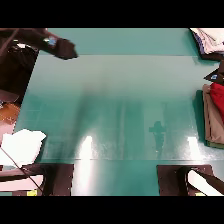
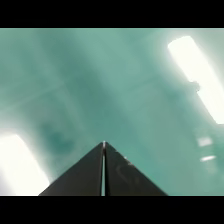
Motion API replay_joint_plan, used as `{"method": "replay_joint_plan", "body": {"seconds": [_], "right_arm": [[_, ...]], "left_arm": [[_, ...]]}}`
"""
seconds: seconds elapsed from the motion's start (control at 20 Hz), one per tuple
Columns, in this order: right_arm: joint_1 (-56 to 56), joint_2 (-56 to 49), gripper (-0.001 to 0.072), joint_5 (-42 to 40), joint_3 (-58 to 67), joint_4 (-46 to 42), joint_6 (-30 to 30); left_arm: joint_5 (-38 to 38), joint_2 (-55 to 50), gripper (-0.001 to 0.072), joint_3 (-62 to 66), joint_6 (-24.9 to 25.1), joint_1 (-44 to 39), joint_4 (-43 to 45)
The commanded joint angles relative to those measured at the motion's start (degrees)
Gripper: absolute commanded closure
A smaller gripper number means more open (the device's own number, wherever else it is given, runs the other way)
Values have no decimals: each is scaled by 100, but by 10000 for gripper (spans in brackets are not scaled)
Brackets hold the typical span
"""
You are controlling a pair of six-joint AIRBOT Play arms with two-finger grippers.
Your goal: Fold the shirts.
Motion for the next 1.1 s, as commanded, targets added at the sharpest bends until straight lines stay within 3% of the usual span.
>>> {"method": "replay_joint_plan", "body": {"seconds": [0.0, 0.1, 0.25, 0.3, 0.35, 0.4, 0.65, 0.85, 0.9, 0.95, 1.0, 1.05], "right_arm": [[63, 7, 697, 20, -2, 4, 4], [168, 4, 697, -37, -2, 0, 0], [339, 4, 697, -186, -2, -4, -236], [382, 4, 697, -192, -2, -4, -236], [428, 2, 697, -203, -2, -2, -238], [472, 4, 697, -214, -2, -2, -297], [472, 2, 697, -210, -15, -4, -450], [472, 2, 697, -212, -15, -2, -450], [472, 2, 697, -212, -15, -2, -450], [472, 2, 697, -212, -15, -2, -450], [472, 2, 697, -210, -15, 0, -450], [472, 4, 697, -208, -15, 0, -450]], "left_arm": [[-966, 826, 683, -365, -494, 249, 2236], [-1353, 1401, 682, -1145, -638, 350, 2894], [-1703, 2085, 679, -2774, -636, 612, 3128], [-1714, 2277, 555, -3394, -643, 734, 3202], [-1716, 2415, 196, -3950, -686, 857, 3296], [-1729, 2509, 30, -4500, -857, 997, 3508], [-1410, 2551, 40, -6426, -1134, 1639, 3792], [-1008, 2551, 42, -7042, -1239, 1755, 3788], [-935, 2551, 138, -7082, -1241, 1755, 3790], [-903, 2551, 464, -7082, -1235, 1753, 3786], [-861, 2551, 683, -7082, -1233, 1755, 3786], [-778, 2551, 675, -7069, -1235, 1753, 3788]]}}
